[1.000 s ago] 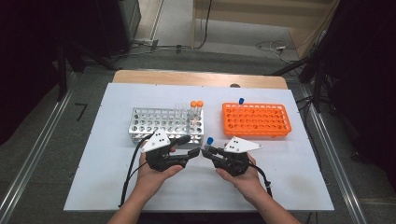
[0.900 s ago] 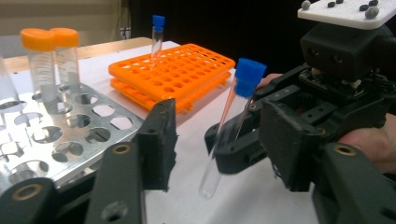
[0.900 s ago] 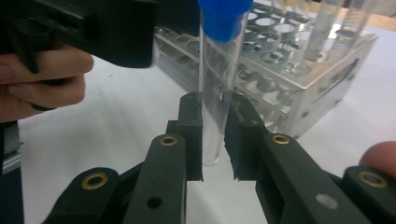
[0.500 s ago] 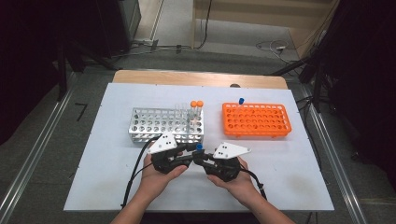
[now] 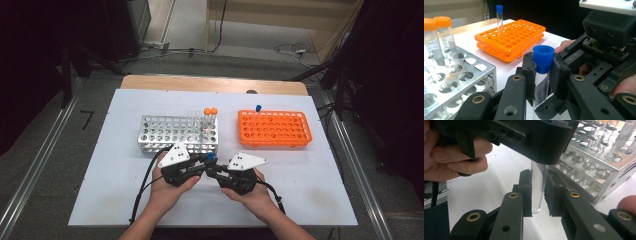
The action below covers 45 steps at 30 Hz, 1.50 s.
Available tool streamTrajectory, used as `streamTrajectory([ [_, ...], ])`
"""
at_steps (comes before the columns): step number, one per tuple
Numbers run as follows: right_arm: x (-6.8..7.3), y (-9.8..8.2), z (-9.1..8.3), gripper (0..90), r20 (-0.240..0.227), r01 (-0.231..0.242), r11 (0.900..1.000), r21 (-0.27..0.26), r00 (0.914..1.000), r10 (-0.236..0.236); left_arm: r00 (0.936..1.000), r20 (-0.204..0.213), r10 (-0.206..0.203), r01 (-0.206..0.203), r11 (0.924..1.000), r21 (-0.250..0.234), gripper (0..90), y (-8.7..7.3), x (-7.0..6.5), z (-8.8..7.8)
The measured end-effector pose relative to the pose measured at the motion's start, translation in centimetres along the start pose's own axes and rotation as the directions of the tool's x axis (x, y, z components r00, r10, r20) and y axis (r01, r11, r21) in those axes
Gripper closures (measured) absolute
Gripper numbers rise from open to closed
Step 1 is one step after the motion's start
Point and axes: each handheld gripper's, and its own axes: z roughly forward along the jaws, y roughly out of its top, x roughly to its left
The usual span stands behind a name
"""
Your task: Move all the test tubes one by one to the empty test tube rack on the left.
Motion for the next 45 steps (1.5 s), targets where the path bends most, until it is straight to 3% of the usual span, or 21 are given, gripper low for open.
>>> streamTrajectory([
  [4, -0.3, 0.0, -0.3, 61.7, -0.011, -0.002, 1.0, -0.008, 0.9999, 0.002, 0.9999, -0.01, -0.009, 0.009, 0.9998, -0.016, 77.1, 0.2, 0.3, -0.3],
  [12, -1.6, 0.0, -1.7, 20.5, 0.0, -0.003, 1.0, -0.03, 1.0, 0.003, 0.9994, -0.031, -0.015, 0.014, 0.9996, -0.023, 77.1, 0.4, 1.2, -0.8],
  [18, -3.0, -0.3, -3.1, 1.5, 0.007, -0.014, 1.0, -0.021, 0.9999, 0.014, 0.9977, -0.064, -0.021, 0.019, 0.9992, -0.035, 77.2, 0.8, 2.0, -1.6],
  [28, -5.2, -1.9, -6.3, 0.0, 0.028, -0.048, 0.998, -0.035, 0.9984, 0.049, 0.9902, -0.138, -0.024, 0.015, 0.9978, -0.064, 77.2, 2.5, 4.1, -2.9],
  [32, -5.5, -2.5, -7.3, 0.0, 0.03, -0.037, 0.999, -0.021, 0.9988, 0.038, 0.9855, -0.169, -0.021, 0.009, 0.9974, -0.072, 77.2, 3.3, 5.1, -3.2],
  [45, -6.6, -5.1, -9.8, 0.0, 0.085, -0.073, 0.997, -0.014, 0.9936, 0.074, 0.9578, -0.278, -0.072, 0.046, 0.9941, -0.099, 77.2, 4.4, 9.4, -3.1],
])
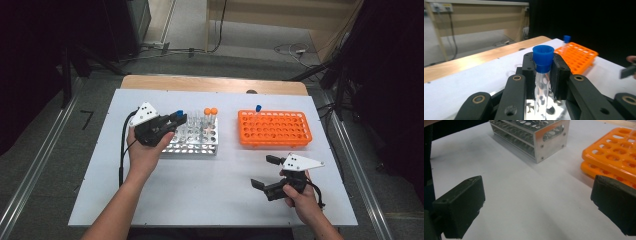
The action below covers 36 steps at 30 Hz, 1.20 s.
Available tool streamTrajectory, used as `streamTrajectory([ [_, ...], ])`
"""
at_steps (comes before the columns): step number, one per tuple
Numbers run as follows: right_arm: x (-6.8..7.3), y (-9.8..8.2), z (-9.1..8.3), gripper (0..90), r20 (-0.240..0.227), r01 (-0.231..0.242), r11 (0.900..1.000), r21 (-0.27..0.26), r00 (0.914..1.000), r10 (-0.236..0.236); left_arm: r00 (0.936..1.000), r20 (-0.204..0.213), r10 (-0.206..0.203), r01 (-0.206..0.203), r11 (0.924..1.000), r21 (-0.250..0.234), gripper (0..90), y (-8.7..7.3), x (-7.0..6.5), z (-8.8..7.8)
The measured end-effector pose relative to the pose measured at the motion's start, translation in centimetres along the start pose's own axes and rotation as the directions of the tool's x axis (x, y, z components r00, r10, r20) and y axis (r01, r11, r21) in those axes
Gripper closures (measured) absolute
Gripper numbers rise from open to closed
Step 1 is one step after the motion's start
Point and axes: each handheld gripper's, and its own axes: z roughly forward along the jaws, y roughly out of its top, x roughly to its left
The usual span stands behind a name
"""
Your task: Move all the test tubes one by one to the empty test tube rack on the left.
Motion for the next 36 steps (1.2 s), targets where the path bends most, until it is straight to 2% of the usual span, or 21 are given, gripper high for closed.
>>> streamTrajectory([
  [4, -0.5, 0.0, -0.1, 0.0, 0.012, -0.014, 1.0, -0.021, 0.9998, 0.014, 0.9996, -0.027, -0.012, 0.012, 0.9999, -0.008, 77.2, 0.3, 0.8, 0.8],
  [11, -0.4, -0.2, 0.2, 0.0, 0.021, -0.001, 1.0, -0.012, 0.9998, 0.001, 0.9972, -0.074, -0.01, 0.009, 0.9997, -0.022, 77.2, 0.7, 1.7, 2.3],
  [18, -0.5, -0.3, 0.2, 0.0, 0.025, -0.005, 1.0, -0.014, 0.9997, 0.005, 0.99, -0.135, -0.041, 0.035, 0.9985, -0.042, 77.2, 0.4, 2.8, 3.4],
  [20, -0.5, -0.3, 0.2, 0.0, 0.026, -0.006, 1.0, -0.013, 0.9996, 0.006, 0.9886, -0.142, -0.051, 0.046, 0.9981, -0.042, 77.2, 0.2, 3.0, 3.7],
  [26, -0.6, -0.3, 0.3, 0.0, 0.024, -0.005, 1.0, -0.01, 0.9997, 0.005, 0.9873, -0.151, -0.048, 0.043, 0.9985, -0.034, 77.1, -0.1, 3.2, 4.2],
  [34, -0.5, -0.3, 0.4, 0.0, 0.024, -0.006, 1.0, -0.008, 0.9997, 0.006, 0.9903, -0.132, -0.043, 0.042, 0.9991, -0.01, 77.0, 0.1, 3.4, 4.0],
  [36, -0.5, -0.3, 0.4, 0.0, 0.023, -0.006, 1.0, -0.009, 0.9997, 0.006, 0.9907, -0.134, -0.027, 0.028, 0.9996, 0.007, 77.0, 0.3, 3.3, 4.0],
])
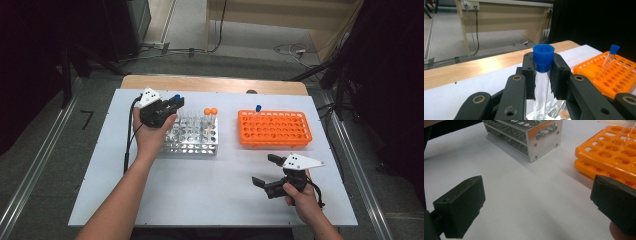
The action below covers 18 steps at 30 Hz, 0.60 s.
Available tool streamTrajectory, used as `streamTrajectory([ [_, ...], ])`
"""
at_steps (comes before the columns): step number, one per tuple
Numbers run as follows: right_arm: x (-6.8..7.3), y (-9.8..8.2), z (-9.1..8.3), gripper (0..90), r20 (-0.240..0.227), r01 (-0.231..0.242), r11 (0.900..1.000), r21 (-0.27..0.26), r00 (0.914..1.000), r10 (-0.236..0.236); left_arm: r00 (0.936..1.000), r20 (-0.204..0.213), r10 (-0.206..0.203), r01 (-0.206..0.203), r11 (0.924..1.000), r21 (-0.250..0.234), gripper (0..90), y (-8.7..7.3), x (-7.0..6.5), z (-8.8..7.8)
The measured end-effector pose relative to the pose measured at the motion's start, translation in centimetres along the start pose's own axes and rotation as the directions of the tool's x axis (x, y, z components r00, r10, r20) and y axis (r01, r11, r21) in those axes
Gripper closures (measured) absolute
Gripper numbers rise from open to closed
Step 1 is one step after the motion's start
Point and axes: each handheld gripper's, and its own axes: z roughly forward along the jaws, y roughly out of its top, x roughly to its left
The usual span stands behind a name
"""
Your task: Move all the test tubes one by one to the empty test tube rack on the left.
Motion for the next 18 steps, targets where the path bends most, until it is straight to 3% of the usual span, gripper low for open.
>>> streamTrajectory([
  [3, 0.0, 0.0, 0.1, 0.0, -0.001, -0.002, 1.0, 0.002, 1.0, 0.002, 0.9994, -0.012, 0.032, -0.032, 0.9994, 0.014, 77.1, 0.3, -0.1, 0.1],
  [6, 0.0, 0.0, 0.1, 0.0, -0.002, -0.003, 1.0, 0.002, 1.0, 0.003, 1.0, 0.004, 0.004, -0.004, 1.0, -0.002, 77.1, 0.4, 0.0, 0.4],
  [9, 0.0, 0.0, 0.1, 0.0, -0.002, -0.002, 1.0, 0.002, 1.0, 0.002, 1.0, 0.004, 0.004, -0.005, 0.9999, 0.014, 77.2, 0.4, 0.0, 0.7],
  [18, -0.1, -0.1, 0.1, 0.0, 0.0, -0.007, 1.0, 0.008, 1.0, 0.007, 0.9974, -0.019, 0.069, -0.066, 0.9904, 0.121, 77.1, -0.3, -0.8, 1.2],
])
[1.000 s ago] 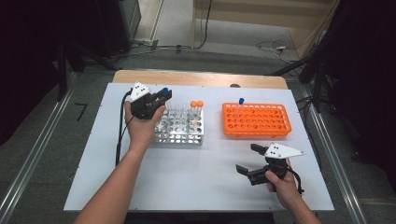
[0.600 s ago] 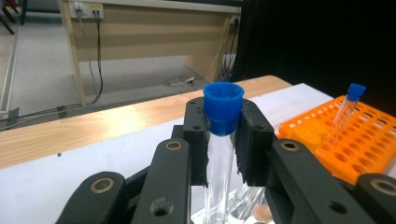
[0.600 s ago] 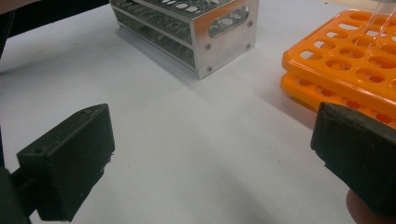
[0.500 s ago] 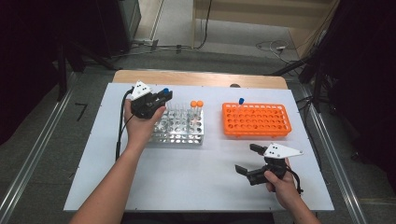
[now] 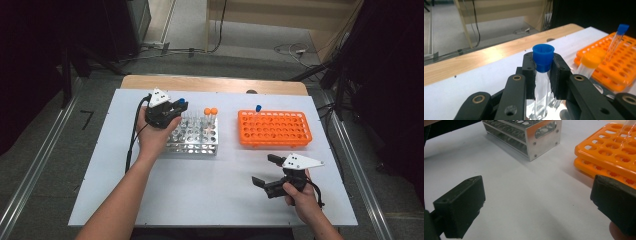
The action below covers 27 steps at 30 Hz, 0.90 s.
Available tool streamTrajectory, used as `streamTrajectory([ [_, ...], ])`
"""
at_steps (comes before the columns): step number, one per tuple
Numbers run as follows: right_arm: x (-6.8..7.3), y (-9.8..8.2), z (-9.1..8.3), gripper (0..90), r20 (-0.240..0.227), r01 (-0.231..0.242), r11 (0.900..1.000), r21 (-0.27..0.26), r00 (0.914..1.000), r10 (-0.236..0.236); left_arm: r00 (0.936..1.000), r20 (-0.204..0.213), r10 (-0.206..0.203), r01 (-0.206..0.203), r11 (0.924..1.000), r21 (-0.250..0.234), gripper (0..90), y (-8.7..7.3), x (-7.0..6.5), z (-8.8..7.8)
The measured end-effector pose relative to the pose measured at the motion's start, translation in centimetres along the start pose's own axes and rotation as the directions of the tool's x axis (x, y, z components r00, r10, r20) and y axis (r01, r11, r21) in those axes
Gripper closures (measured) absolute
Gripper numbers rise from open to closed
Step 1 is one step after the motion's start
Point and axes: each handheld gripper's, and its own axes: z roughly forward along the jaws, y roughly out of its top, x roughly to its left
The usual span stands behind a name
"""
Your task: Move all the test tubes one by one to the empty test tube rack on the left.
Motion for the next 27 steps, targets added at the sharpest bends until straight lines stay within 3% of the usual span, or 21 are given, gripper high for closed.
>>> streamTrajectory([
  [7, 0.1, 0.0, 0.1, 0.0, 0.0, 0.0, 1.0, 0.002, 1.0, 0.0, 0.9997, 0.022, -0.011, 0.009, 0.9978, 0.065, 75.3, -0.8, 0.0, 0.3],
  [11, 0.1, 0.0, 0.3, 0.0, 0.001, 0.003, 1.0, 0.001, 1.0, -0.003, 0.9993, 0.009, -0.036, 0.035, 0.9973, 0.065, 68.1, -0.9, -0.1, -0.1],
  [15, 0.0, 0.2, 0.4, 0.0, 0.004, 0.004, 1.0, -0.003, 1.0, -0.004, 0.9976, 0.01, -0.069, 0.068, 0.997, 0.036, 51.1, -0.8, -0.2, -0.8],
  [20, -0.1, 0.6, 0.6, 0.0, 0.027, 0.006, 1.0, -0.015, 0.9996, -0.005, 0.9916, 0.078, -0.103, 0.103, 0.9947, 0.01, 28.3, -1.1, -0.6, -2.0],
  [24, -0.6, 1.1, 0.8, 0.0, 0.052, -0.004, 0.999, -0.032, 0.9986, 0.006, 0.9871, 0.128, -0.096, 0.096, 0.9953, 0.005, 12.4, -1.4, -1.3, -3.0],
  [27, -1.1, 1.6, 0.9, 0.0, 0.074, -0.013, 0.999, -0.046, 0.9972, 0.017, 0.9803, 0.172, -0.097, 0.099, 0.9951, -0.002, 3.8, -1.7, -1.8, -4.0],
])
